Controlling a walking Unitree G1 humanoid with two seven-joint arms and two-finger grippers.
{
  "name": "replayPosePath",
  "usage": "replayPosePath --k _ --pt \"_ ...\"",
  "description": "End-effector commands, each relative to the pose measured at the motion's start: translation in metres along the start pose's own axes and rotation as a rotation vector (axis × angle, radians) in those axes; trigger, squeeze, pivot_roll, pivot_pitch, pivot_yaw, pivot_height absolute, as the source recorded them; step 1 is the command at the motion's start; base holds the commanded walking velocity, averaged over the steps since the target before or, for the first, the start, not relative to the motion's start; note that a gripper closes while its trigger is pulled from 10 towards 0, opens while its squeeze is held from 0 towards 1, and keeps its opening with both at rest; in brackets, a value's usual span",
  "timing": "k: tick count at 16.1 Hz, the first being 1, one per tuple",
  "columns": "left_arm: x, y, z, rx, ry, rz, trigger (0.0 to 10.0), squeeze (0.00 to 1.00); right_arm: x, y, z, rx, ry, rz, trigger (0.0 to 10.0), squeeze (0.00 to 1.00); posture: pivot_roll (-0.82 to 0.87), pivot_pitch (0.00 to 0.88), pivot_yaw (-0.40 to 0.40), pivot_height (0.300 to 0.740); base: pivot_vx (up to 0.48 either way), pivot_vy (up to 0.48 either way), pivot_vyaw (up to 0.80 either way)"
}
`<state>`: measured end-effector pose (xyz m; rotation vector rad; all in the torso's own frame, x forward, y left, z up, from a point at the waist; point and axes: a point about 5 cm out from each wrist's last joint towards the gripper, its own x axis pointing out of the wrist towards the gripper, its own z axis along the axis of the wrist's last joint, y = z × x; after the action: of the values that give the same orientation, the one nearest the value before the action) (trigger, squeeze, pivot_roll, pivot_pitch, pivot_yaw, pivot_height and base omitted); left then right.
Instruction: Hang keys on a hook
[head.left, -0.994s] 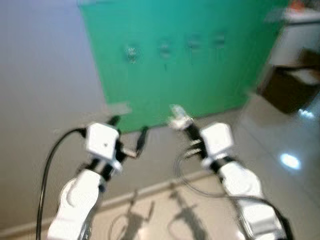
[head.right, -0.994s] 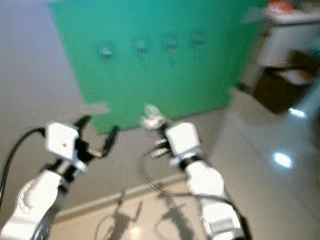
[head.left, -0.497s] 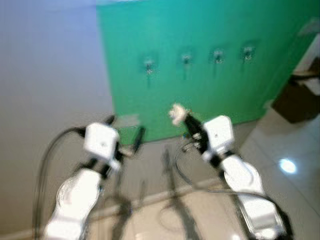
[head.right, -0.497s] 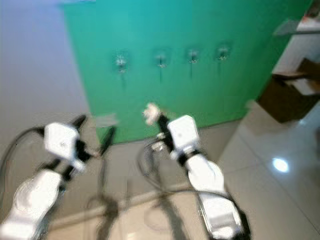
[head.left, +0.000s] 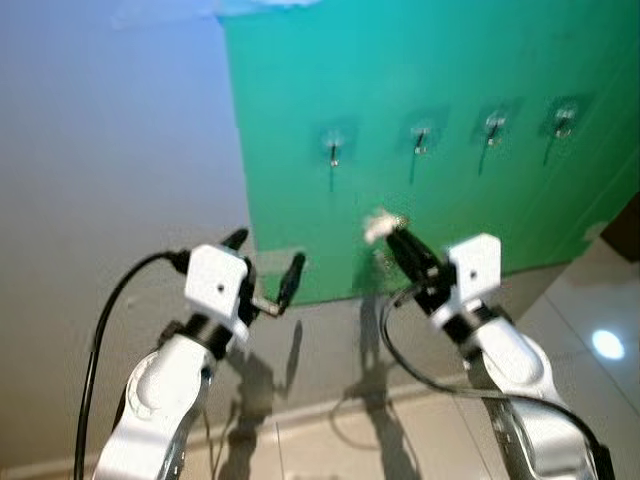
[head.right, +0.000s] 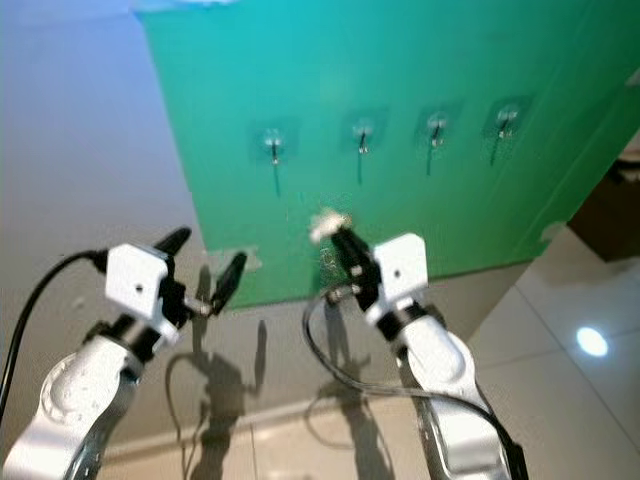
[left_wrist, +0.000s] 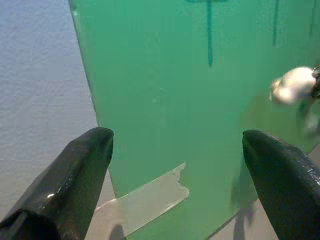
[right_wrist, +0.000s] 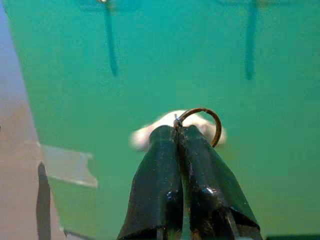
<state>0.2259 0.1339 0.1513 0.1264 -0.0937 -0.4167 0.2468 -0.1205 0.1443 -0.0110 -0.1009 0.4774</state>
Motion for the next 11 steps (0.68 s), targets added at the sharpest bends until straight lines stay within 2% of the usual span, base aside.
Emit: replayPosePath --k 1,4,8,11 --pt "0.002 0.003 0.002 0.021 -0.002 -0.014 10.0 0.00 0.001 0.002 0.010 0.007 -0.041 0.015 10.0 0.00 0.06 0.000 0.032 0.740 0.000 0.000 0.00" --pt "0.006 0.008 0.006 0.034 -0.011 -0.017 10.0 0.00 0.004 0.008 0.011 0.007 -0.049 0.031 10.0 0.00 0.06 0.000 0.056 0.740 0.000 0.000 0.00" --pt "0.013 0.006 0.008 0.029 -0.032 -0.010 10.0 0.00 0.005 0.006 0.012 -0.009 -0.044 0.025 10.0 0.00 0.04 0.000 0.046 0.740 0.000 -0.380 0.80" --pt "0.014 0.003 0.007 0.018 -0.038 0.005 10.0 0.00 0.006 0.005 0.016 -0.019 -0.045 0.064 10.0 0.00 0.03 0.000 0.021 0.740 0.000 -0.412 0.80"
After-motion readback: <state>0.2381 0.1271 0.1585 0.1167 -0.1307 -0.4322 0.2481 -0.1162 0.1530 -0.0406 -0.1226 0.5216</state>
